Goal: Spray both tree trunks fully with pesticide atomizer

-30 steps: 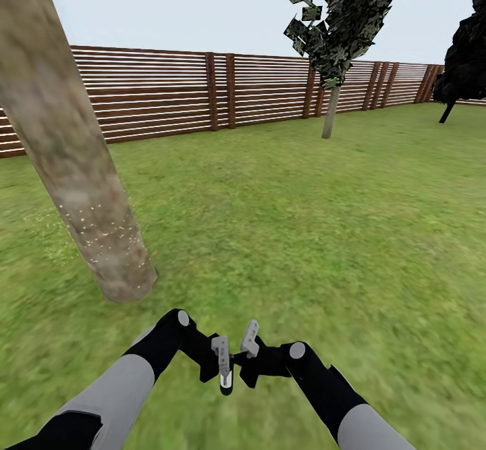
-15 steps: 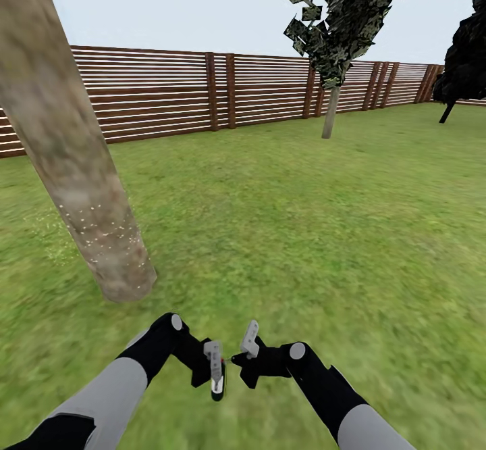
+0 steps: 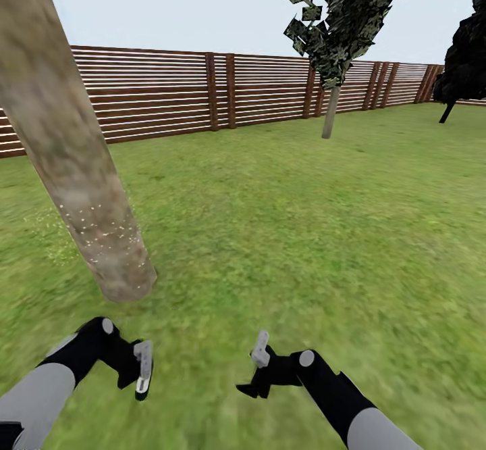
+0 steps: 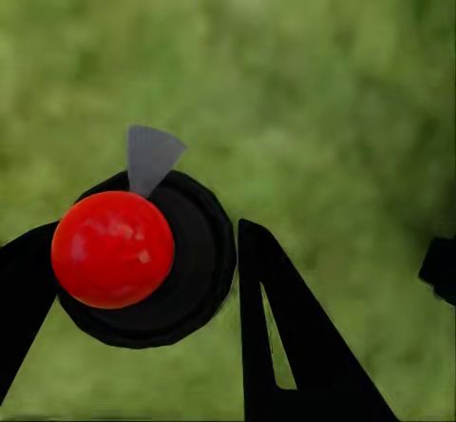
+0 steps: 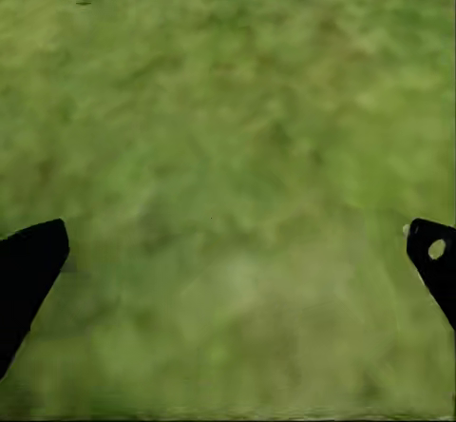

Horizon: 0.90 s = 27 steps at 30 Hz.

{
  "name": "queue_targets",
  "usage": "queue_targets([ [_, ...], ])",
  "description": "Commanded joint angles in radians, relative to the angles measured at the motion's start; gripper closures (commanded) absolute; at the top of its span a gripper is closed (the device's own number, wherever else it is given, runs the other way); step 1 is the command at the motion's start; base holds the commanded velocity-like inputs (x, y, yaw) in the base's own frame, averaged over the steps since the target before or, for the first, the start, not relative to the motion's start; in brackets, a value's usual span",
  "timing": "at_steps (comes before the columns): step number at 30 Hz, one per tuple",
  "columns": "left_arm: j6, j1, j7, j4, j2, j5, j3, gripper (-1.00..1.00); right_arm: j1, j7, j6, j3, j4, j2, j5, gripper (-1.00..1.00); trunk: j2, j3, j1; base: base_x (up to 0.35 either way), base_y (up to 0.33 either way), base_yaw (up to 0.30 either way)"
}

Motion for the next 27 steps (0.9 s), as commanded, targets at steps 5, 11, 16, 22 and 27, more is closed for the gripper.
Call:
queue_targets([
  [5,0.0,0.007,0.368,0.113,-0.002,0.157,0.222,1.0,0.003,-0.242,-0.093,-0.008,0.147,-0.08,-0.005,-1.0,0.0,-0.001,0.0,0.0,0.0,0.0],
  [11,-0.25,0.073,1.054,0.405,-0.009,0.57,0.322,1.0,0.014,-0.941,-0.504,-0.064,0.526,-0.064,-0.18,-1.0,0.0,-0.001,0.0,0.0,0.0,0.0],
  [16,-0.386,0.268,1.228,0.431,-0.02,0.771,0.327,1.0,0.097,-1.121,-0.637,-0.068,0.548,-0.062,-0.322,-1.0,0.0,-0.001,0.0,0.0,0.0,0.0],
  [22,-0.39,0.302,1.23,0.438,-0.024,0.829,0.325,1.0,0.118,-1.119,-0.642,-0.064,0.567,-0.053,-0.32,-1.0,0.0,-0.001,0.0,0.0,0.0,0.0],
  [27,-0.389,0.305,1.23,0.445,-0.023,0.832,0.326,1.0,0.161,-1.119,-0.638,-0.065,0.611,-0.052,-0.318,-1.0,0.0,-0.001,0.0,0.0,0.0,0.0],
])
